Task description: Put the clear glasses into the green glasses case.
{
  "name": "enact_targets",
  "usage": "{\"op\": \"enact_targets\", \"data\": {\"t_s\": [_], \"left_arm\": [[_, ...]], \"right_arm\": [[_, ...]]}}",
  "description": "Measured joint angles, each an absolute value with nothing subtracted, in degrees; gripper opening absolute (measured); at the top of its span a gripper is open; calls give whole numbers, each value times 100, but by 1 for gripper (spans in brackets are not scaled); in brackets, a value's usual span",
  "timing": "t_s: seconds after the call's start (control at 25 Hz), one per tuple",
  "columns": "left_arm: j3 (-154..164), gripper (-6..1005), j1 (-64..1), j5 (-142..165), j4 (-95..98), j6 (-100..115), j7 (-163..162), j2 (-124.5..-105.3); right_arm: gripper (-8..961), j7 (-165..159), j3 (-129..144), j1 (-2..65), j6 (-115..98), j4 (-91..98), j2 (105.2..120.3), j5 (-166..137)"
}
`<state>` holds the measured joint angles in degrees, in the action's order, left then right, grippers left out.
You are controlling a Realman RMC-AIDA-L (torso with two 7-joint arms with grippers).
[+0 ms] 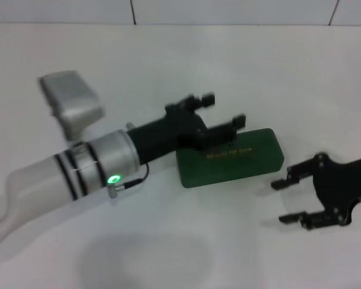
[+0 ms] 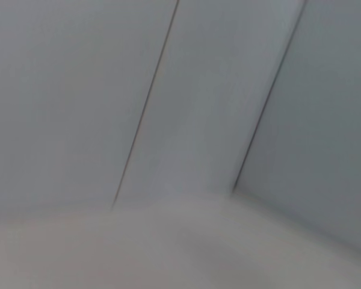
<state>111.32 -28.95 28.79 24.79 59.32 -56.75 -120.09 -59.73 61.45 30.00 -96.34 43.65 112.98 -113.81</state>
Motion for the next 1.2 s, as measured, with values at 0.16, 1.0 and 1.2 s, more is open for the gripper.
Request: {"op": "enact_targets", "data": {"t_s": [0.16,1.0,1.2], "left_arm": [[10709,888,-2677,2581,2194,7248,-5093,-11887],[10287,888,-2206,3345,1543,9550,-3534,-11377],[10279,888,-2214,3411,1539,9578,-3506,-11313]], "right_arm": [[576,-5714,5471,2997,-9904,4269,11316,-11246],[576,-4949,4971,3357,-10612,3185,11256,-9536],[576,-4974,4968,3383,-10485,3182,11304,-9511]]}}
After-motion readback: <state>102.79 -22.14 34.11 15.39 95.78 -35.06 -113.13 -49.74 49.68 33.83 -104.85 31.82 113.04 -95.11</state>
